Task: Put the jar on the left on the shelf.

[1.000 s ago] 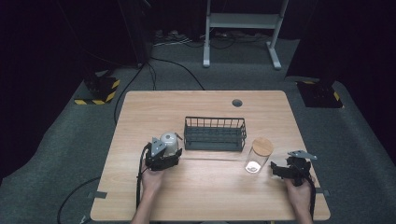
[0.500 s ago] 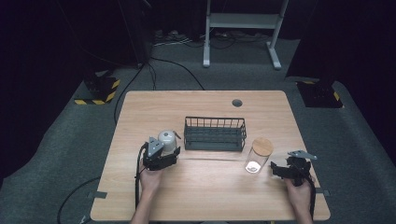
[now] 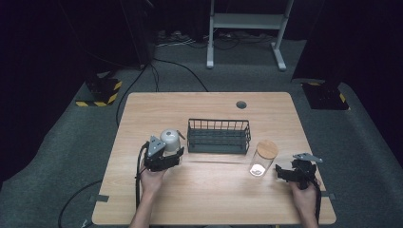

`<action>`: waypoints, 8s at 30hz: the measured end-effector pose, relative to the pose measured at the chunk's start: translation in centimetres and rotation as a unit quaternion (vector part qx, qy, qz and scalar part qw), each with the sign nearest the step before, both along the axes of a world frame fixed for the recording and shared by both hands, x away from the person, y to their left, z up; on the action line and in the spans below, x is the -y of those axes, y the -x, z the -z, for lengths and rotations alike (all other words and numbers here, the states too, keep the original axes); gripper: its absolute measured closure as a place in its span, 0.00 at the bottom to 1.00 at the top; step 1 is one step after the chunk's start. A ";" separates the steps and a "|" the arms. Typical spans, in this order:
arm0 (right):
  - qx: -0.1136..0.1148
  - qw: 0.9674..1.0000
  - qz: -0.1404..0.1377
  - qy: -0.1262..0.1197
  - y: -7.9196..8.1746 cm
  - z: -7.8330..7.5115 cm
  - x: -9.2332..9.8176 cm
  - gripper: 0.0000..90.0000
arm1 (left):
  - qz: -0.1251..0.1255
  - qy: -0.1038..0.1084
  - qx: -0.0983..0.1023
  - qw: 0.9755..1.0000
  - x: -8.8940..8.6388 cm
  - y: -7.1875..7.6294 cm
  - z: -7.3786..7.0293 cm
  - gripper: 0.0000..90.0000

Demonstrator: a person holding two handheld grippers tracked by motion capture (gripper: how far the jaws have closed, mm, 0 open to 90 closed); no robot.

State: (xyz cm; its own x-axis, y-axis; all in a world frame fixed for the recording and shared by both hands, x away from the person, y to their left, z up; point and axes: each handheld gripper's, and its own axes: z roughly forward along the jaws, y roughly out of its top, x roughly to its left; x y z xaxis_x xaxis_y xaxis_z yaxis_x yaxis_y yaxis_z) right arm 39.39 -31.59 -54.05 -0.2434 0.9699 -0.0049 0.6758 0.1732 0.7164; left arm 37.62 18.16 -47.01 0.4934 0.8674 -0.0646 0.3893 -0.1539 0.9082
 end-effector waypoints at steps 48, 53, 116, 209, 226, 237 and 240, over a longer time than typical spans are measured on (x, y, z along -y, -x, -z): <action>0.000 1.000 0.000 0.000 0.0 0.0 0.0 0.04 | 0.091 0.002 0.017 0.996 3.6 -4.1 -7.5 0.33; 0.000 1.000 0.000 0.000 0.0 0.0 0.0 0.04 | 0.094 0.002 0.015 0.995 4.3 -5.1 -7.5 0.33; 0.000 1.000 0.000 0.000 0.0 0.0 0.0 0.04 | 0.067 -0.019 -0.017 0.997 9.1 -12.0 -2.8 0.33; 0.001 1.000 -0.002 0.002 0.0 0.0 0.0 0.04 | 0.059 0.025 0.005 0.998 3.7 -5.8 -4.2 0.12; 0.001 1.000 -0.002 0.002 0.0 0.0 0.0 0.04 | 0.052 0.030 0.003 0.998 2.8 -4.4 -4.3 0.12; 0.001 1.000 -0.002 0.003 0.0 0.0 0.0 0.04 | 0.049 0.031 0.002 0.998 2.2 -3.5 -4.0 0.12; 0.001 1.000 -0.002 0.003 0.0 0.0 0.0 0.04 | 0.049 0.032 0.002 0.998 2.1 -3.2 -4.0 0.12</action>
State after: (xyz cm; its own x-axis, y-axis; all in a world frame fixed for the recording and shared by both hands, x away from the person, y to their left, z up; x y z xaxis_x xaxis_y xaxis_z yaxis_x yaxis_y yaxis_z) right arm 39.36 -31.56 -54.07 -0.2477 0.9688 -0.0108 0.6735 0.1802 0.7169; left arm 40.87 16.05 -43.04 0.5766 0.8088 -0.1160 0.3713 -0.1329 0.9190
